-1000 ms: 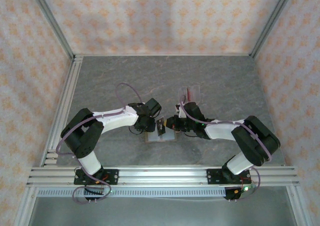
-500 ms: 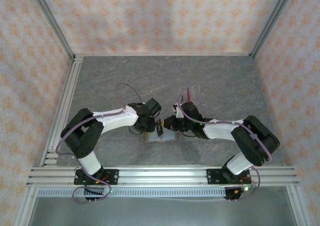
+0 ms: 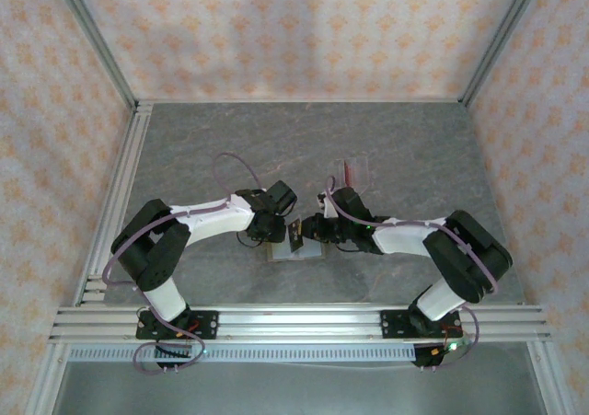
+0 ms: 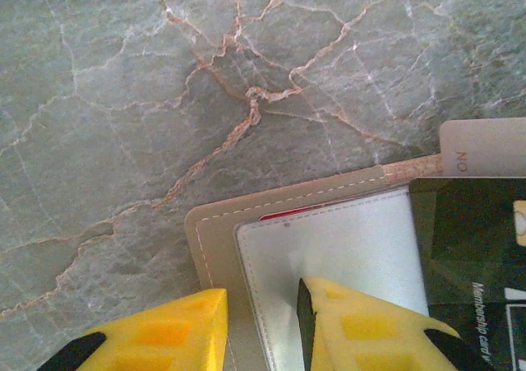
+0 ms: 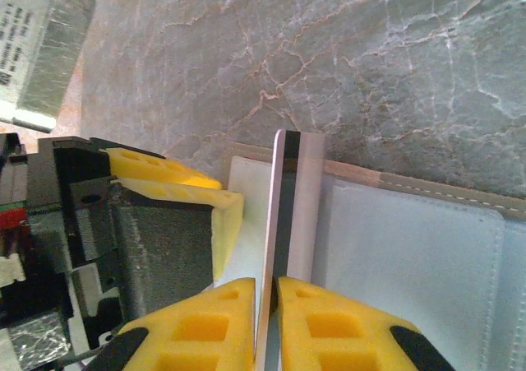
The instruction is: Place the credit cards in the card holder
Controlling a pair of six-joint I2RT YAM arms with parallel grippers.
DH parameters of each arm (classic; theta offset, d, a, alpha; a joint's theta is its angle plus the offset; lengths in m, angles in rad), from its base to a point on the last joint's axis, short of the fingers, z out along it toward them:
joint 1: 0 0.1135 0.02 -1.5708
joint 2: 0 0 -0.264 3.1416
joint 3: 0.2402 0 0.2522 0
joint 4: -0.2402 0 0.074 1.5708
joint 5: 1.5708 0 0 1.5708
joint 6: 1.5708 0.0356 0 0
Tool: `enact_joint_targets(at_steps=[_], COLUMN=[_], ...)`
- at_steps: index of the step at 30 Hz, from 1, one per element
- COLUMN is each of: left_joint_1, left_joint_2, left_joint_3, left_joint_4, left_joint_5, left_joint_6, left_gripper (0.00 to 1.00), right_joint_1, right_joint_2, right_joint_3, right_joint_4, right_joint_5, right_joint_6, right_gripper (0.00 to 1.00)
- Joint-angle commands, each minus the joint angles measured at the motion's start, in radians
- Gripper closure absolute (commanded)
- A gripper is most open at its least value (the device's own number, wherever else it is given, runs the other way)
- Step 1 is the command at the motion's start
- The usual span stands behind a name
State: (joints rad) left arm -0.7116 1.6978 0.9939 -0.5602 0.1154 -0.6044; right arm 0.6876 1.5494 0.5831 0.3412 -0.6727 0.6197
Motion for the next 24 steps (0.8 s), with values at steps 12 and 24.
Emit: enact_joint_targets(at_steps=[12, 24], left_joint_1=[-0.001, -0.002], left_joint_2=[-0.02, -0.026], left_joint_3=[-0.026, -0.037], left_joint_4=[-0.03, -0.026], left_joint_5=[-0.033, -0.034], left_joint_6=[-0.009, -0.011], left_gripper=[0.7, 0.7], right_joint_1=[0.009, -0.002], right_joint_2=[-0.032, -0.036], right_joint_3=[0.047, 0.072], right_joint_4=[-0.092, -0.103], right_joint_5=[0.024, 0.001], right_joint_6=[-0.05, -0.045], right_gripper=[0.77, 0.76])
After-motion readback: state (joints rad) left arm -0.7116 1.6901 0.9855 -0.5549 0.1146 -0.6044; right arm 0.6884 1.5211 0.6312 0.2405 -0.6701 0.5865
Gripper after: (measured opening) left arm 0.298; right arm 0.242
